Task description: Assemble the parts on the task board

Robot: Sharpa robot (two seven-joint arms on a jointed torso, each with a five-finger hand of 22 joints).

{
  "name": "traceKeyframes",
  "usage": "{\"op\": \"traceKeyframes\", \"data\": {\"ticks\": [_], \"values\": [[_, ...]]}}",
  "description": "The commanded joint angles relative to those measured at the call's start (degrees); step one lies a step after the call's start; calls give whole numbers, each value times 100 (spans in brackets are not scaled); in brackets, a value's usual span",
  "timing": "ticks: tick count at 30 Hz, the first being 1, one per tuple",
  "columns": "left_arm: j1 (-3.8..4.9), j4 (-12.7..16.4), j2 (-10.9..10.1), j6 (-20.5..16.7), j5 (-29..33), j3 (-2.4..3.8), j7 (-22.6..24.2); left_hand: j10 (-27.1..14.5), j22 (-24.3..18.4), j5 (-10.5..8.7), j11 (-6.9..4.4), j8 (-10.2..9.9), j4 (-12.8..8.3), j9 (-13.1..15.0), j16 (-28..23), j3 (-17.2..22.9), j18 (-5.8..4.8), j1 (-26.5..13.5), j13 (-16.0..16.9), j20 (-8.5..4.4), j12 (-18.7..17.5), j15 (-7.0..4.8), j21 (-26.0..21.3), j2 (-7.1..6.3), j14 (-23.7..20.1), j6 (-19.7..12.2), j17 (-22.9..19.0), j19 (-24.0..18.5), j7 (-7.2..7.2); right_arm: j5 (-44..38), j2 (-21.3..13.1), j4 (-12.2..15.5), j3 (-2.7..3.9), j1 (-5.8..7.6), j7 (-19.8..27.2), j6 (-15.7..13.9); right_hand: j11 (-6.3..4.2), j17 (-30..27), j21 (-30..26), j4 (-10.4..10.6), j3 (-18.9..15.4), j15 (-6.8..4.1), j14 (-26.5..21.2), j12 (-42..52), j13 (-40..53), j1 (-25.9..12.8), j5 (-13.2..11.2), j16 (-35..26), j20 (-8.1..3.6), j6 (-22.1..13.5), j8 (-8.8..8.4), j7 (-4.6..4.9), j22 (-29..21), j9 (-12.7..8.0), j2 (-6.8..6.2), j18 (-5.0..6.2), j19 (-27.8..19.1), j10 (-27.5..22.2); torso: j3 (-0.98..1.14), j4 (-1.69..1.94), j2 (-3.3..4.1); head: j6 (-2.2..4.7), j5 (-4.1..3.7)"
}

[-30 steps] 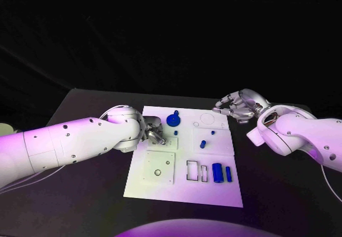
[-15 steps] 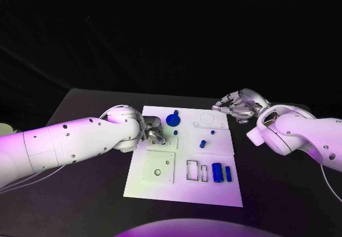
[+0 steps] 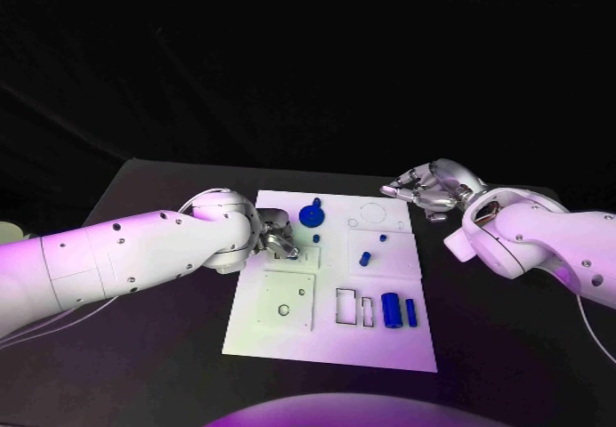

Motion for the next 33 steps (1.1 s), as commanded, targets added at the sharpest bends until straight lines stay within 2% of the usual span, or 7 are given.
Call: {"op": "traceKeyframes", "data": {"ticks": [1,7,15,33], "values": [[-32,-3,10,153,84,-27,-25,19,-2,-26,-13,-36,52,12,19,-96,-83,-78,4,-3,20,-30,-20,5,490,78,1101,18,-36,6,2,-3,1,-4,62,79,-3,690,-37,13,-39,21,405,-26,-9,-69,31,-27,1,-39,20,-13,-6,-9,-10,71,-48,-51,4,1,1,-10,-6],[-32,-13,14,129,99,-27,-23,13,3,-32,-9,-74,244,25,18,-381,-85,-142,5,-1,21,-27,-25,18,490,110,1101,25,-32,8,-1,0,1,-4,64,90,-3,685,-46,14,-49,21,403,-27,-11,-85,31,-29,1,-40,22,-13,-11,-9,-3,73,-53,-53,1,2,-1,-11,-12],[-32,-21,19,118,123,-27,-21,10,10,-61,-4,-132,519,54,17,-969,-86,-137,14,3,25,-23,-34,-38,490,156,1101,33,-28,2,-13,11,1,-4,68,111,1,623,-104,14,-90,24,387,-69,-61,-144,33,-56,3,-59,23,-8,-50,-14,24,85,-84,-97,2,-3,-2,-17,-11],[-32,-49,26,74,129,-27,-16,8,3,-64,0,-174,729,73,17,-1348,-84,-79,16,3,25,-21,-45,-13,490,180,1103,30,-24,0,-7,-5,1,-6,59,130,3,608,-126,15,-111,26,382,-76,-69,-176,34,-64,4,-65,25,-6,-63,-16,40,90,-95,-106,1,-1,-4,-3,-13]]}}
